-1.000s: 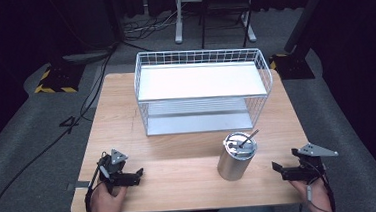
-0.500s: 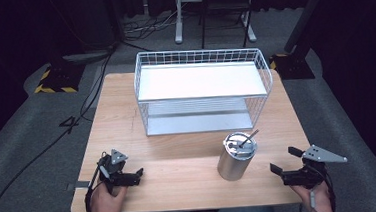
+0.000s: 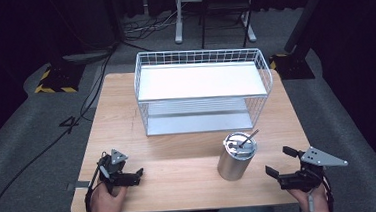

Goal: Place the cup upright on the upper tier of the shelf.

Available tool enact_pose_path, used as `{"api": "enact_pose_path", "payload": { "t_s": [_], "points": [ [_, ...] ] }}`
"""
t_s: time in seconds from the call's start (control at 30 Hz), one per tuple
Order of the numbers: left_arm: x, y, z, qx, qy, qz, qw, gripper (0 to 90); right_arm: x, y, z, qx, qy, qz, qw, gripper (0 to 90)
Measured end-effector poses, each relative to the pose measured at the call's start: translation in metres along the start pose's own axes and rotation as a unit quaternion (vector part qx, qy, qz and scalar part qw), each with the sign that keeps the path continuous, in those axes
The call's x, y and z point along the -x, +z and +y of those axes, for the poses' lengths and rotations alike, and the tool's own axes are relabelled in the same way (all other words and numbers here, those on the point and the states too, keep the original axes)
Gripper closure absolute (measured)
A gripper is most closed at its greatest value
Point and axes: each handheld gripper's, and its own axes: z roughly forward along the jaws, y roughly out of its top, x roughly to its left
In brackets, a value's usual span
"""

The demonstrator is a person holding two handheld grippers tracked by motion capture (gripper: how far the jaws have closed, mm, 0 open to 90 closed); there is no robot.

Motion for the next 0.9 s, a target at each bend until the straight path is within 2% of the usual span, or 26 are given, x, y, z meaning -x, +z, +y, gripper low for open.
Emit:
{"api": "enact_pose_path", "payload": {
  "t_s": [0.23,0.53,0.9],
  "points": [
    [0.000,0.000,0.000,0.000,0.000,0.000,1.0000,0.0,-0.016,0.011,0.010,0.003,-0.017,0.020,0.9997,0.0],
    [0.000,0.000,0.000,0.000,0.000,0.000,1.0000,0.0,-0.029,0.026,0.017,0.003,-0.019,0.044,0.9989,0.0],
    [0.000,0.000,0.000,0.000,0.000,0.000,1.0000,0.0,-0.042,0.042,0.025,0.000,-0.032,0.057,0.9979,0.0]
  ]
}}
